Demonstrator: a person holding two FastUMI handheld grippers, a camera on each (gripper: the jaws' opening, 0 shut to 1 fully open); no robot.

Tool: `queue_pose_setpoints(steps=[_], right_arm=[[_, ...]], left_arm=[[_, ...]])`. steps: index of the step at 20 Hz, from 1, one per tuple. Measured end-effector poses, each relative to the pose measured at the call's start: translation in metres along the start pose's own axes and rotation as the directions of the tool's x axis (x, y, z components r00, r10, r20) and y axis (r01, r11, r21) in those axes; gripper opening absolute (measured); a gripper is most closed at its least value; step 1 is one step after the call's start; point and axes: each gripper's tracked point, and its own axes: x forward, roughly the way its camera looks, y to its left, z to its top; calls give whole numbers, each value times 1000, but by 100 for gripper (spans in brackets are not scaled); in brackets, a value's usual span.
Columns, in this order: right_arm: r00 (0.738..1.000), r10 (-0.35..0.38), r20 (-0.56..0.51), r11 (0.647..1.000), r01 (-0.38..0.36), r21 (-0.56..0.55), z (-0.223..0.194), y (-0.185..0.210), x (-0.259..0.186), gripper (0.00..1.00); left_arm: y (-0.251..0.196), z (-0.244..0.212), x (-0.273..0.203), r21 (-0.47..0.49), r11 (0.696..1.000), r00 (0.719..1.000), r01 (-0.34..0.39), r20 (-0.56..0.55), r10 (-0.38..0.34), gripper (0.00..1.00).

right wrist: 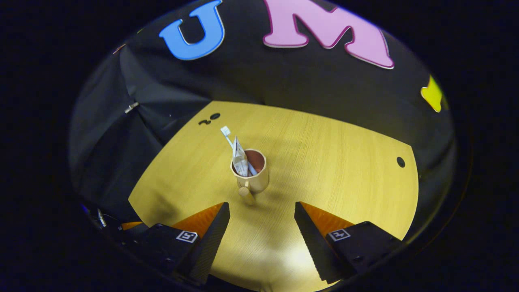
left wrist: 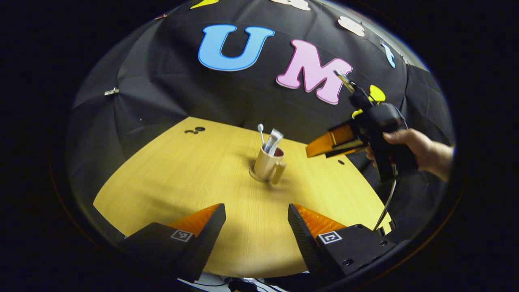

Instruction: Put the toothbrush and toothpaste on the desktop into the cup, then pick up the cup and place it on the coaster on the desktop.

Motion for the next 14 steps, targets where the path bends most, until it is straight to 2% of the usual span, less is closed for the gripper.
queue_pose_setpoints(steps=[3, 5, 8, 11, 14], right_arm=[[989, -27, 144, 1000, 24, 18, 6, -11, -45, 99], [967, -58, 249, 998, 55, 20, 10, -20, -81, 99], [943, -106, 316, 994, 103, 24, 0, -35, -120, 99], [888, -165, 430, 986, 152, 66, -4, -41, -150, 99], [842, -244, 481, 969, 223, 103, -19, -54, -179, 98]], left_arm=[[-7, 36, -5, 6, 1000, 998, -15, 63, 14, 96], [-14, 56, -8, 31, 999, 994, -31, 109, 27, 96], [-35, 69, -9, 37, 999, 992, -38, 120, 33, 96], [-59, 83, -13, 70, 995, 985, -66, 162, 54, 96], [-86, 95, -22, 69, 995, 972, -74, 229, 56, 96]])
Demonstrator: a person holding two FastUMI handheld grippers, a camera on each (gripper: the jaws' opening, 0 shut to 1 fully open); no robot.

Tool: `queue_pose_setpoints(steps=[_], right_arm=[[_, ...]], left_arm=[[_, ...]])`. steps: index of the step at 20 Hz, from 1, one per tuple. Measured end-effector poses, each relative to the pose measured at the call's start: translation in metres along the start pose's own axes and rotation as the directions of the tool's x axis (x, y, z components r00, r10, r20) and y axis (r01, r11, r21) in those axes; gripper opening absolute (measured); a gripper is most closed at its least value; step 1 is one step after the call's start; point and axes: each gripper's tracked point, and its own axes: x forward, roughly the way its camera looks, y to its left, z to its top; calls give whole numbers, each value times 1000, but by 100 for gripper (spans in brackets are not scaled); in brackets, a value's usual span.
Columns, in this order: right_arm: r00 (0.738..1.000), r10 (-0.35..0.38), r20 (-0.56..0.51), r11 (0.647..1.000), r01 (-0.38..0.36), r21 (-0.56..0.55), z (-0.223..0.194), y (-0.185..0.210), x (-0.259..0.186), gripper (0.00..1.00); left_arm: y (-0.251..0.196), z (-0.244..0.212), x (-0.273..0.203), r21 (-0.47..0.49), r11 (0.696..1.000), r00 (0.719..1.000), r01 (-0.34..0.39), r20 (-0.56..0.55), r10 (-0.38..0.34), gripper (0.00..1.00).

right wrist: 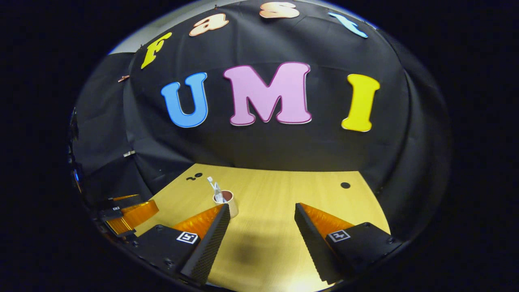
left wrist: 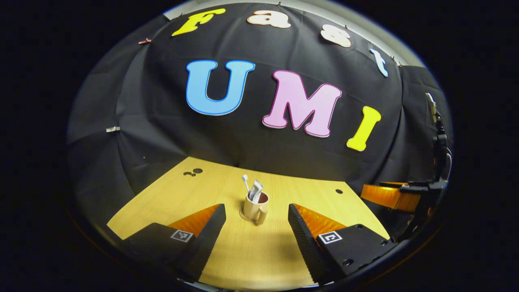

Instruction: Put the toothbrush and toothpaste on the desktop into the cup, then pick up the cup and place it on the coaster on the desktop.

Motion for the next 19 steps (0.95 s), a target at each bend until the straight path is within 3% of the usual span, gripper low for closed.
queue_pose_setpoints(steps=[5, 19], right_arm=[[997, -61, 37, 998, 60, 21, -16, -15, -26, 99], [999, -32, -16, 999, 32, 44, -37, -10, -22, 99]], left_arm=[[-29, 6, -10, 54, 997, 997, 62, 43, -64, 96], [-46, -3, -16, 84, 993, 996, 82, 36, -86, 96]])
